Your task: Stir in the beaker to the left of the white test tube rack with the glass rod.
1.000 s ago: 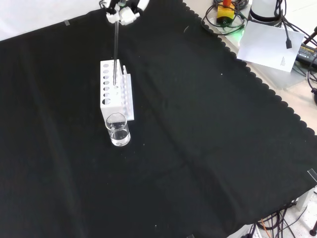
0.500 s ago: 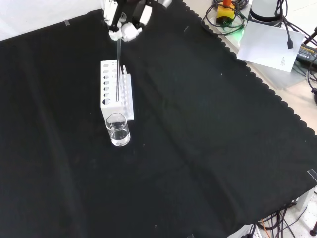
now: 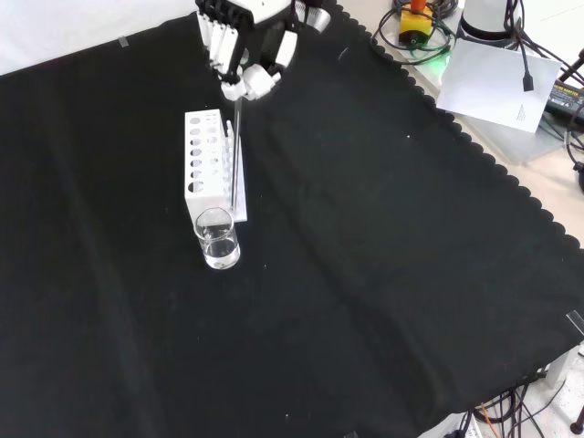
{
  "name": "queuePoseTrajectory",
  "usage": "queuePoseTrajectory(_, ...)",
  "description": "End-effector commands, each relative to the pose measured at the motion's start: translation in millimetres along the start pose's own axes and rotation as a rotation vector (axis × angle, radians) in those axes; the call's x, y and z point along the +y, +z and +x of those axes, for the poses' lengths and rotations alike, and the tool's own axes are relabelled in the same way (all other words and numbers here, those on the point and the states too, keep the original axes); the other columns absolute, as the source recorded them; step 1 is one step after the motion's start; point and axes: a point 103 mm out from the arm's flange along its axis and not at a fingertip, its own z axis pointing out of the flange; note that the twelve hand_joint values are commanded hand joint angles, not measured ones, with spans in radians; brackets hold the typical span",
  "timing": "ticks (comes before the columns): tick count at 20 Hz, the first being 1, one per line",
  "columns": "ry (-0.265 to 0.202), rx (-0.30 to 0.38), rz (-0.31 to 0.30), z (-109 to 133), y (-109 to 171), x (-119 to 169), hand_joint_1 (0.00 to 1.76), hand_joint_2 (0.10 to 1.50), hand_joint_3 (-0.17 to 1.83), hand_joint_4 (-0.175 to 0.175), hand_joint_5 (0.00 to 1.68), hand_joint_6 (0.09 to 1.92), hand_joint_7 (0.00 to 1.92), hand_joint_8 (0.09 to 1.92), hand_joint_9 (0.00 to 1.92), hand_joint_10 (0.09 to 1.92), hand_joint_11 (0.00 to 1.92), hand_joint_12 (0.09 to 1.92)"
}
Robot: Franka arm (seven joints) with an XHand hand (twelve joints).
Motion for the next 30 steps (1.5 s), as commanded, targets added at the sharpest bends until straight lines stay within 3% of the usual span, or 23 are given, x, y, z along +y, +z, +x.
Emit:
queuePoseTrajectory(1,0.014,-0.009,0.029,-28.6,32.5,9.6,1.32,0.69,0.69,-0.175,1.15,0.62,1.22,1.05,1.67,0.94,1.69,0.92)
queuePoseTrajectory(15,0.036,-0.005,0.075,-41.5,66.1,16.1,1.32,0.69,0.68,-0.175,1.15,0.62,1.22,1.05,1.68,0.94,1.69,0.92)
queuePoseTrajectory(21,0.02,0.001,0.108,-39.5,95.0,24.1,1.32,0.69,0.68,-0.175,1.15,0.62,1.23,1.05,1.68,0.94,1.69,0.93)
queuePoseTrajectory(30,0.009,0.025,0.122,-34.0,114.4,30.4,1.32,0.69,0.68,-0.175,1.15,0.61,1.23,1.05,1.68,0.94,1.69,0.93)
